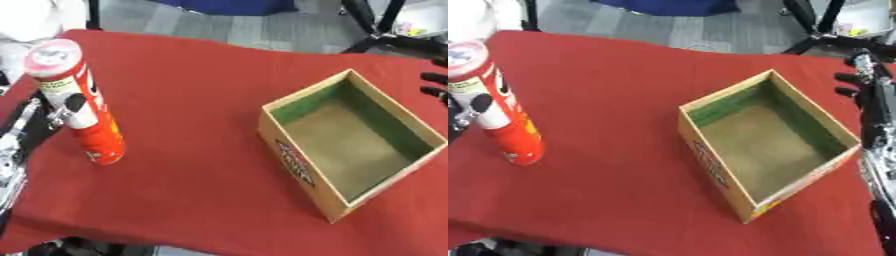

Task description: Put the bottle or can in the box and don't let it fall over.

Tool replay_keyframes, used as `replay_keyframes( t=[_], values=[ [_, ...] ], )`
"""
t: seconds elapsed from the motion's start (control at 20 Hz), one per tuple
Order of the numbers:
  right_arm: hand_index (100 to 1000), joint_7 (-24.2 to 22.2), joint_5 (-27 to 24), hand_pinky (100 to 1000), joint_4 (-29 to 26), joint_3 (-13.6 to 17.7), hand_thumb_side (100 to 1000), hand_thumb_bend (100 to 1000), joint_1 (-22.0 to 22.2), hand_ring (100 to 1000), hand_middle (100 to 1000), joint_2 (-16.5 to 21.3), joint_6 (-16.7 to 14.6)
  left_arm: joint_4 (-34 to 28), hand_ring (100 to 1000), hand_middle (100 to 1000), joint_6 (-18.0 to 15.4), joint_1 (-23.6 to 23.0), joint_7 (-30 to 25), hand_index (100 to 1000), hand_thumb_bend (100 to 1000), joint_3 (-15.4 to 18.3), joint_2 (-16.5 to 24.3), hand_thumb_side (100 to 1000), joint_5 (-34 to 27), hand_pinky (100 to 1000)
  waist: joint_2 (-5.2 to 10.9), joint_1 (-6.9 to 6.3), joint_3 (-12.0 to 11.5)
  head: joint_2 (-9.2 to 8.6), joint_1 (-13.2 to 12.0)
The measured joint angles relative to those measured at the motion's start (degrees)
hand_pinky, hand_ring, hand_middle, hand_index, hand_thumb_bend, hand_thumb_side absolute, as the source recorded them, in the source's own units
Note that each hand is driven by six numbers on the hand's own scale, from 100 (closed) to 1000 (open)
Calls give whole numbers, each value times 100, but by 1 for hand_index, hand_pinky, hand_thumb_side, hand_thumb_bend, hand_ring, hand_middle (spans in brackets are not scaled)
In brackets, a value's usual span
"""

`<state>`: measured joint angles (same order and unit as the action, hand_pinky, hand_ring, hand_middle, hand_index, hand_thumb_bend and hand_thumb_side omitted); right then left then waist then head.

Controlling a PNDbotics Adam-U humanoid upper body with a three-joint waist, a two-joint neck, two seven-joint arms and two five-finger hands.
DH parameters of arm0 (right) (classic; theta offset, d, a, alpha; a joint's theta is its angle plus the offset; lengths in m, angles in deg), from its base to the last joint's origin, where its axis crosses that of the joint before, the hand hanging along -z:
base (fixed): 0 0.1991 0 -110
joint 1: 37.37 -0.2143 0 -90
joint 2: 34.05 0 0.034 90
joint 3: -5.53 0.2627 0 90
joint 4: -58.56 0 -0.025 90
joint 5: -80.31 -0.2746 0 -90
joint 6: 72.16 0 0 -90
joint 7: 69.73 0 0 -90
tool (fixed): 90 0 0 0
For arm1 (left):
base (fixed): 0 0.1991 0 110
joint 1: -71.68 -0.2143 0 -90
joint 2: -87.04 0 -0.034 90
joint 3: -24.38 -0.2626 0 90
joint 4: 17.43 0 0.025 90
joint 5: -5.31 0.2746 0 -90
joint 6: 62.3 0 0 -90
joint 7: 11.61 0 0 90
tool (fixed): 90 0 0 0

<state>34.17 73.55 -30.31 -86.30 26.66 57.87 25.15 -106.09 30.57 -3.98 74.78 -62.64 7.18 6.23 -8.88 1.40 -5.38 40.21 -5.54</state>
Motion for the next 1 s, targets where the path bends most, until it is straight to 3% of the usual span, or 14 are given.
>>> replay_keyframes(
  t=[1.0],
  values=[
    [916,-26,1,788,4,0,923,100,0,813,862,-5,34,42,957,806,-71,130,52,904,708,-106,-54,713,44,1000,-10,7,7,-4,-40]
  ],
)
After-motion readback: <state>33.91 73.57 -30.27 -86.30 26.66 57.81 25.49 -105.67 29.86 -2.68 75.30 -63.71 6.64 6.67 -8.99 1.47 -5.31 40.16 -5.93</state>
